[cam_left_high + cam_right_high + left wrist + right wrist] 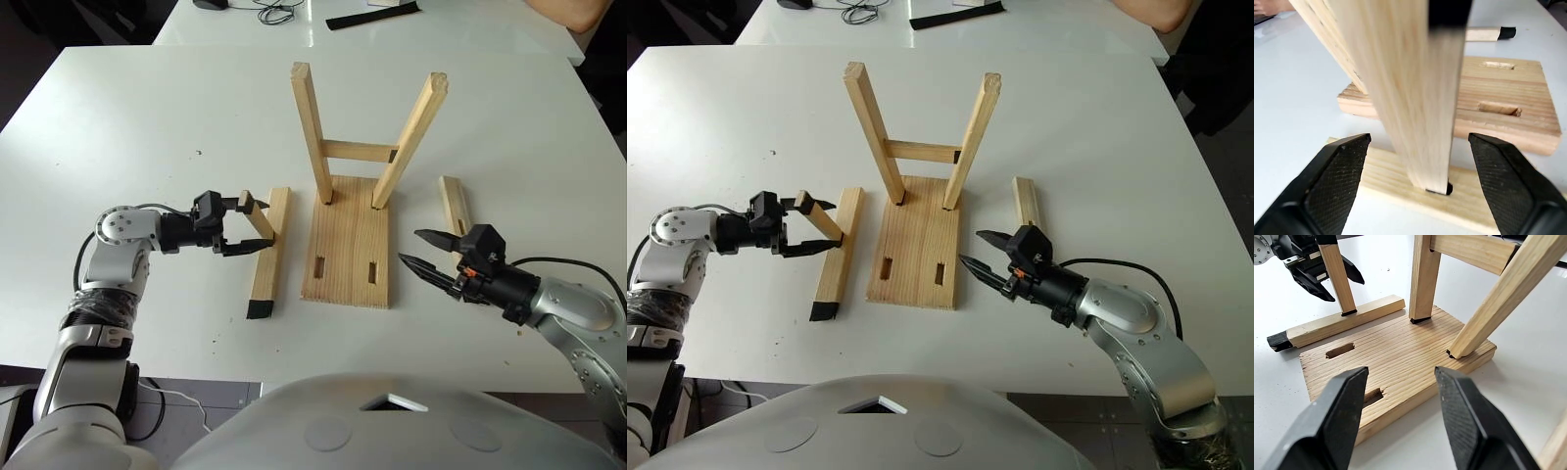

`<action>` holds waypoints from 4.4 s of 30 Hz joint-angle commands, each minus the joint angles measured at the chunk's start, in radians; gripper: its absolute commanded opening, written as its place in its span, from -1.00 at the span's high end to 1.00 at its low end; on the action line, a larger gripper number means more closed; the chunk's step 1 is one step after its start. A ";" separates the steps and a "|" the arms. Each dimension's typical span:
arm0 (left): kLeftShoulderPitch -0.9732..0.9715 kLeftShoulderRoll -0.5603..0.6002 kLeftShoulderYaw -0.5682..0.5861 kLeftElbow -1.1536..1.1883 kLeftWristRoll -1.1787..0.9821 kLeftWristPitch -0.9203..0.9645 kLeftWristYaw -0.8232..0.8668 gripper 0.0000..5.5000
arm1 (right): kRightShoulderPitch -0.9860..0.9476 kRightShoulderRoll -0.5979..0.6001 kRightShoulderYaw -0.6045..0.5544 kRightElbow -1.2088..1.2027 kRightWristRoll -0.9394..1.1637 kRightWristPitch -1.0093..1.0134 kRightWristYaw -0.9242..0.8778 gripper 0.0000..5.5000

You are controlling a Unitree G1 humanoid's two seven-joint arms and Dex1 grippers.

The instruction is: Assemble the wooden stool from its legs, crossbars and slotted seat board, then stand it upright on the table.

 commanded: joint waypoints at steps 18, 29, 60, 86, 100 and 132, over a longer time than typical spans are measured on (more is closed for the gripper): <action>-0.078 -0.065 0.160 -0.423 -0.197 0.508 0.421 -0.09 | -0.029 -0.022 -0.033 0.022 -0.013 -0.013 0.035 0.09; -0.130 -0.060 0.187 -0.467 -0.312 0.731 0.473 -0.09 | -0.009 -0.001 -0.010 0.008 -0.031 -0.012 0.008 0.09; -0.139 -0.033 0.217 -0.644 -0.459 0.860 0.539 -0.09 | 0.069 0.032 0.005 -0.034 -0.052 -0.016 -0.040 0.09; 0.448 0.157 -0.070 -0.769 0.012 0.620 0.416 -0.09 | 0.144 0.055 -0.004 -0.078 -0.077 -0.036 -0.082 0.09; 0.282 0.237 -0.033 -0.533 0.109 0.498 0.310 -0.09 | 0.192 0.089 0.021 -0.082 -0.130 -0.059 -0.120 0.09; 0.418 -0.011 0.157 -0.896 0.012 1.150 0.930 -0.45 | 0.275 0.102 -0.033 -0.099 -0.155 -0.098 -0.105 0.09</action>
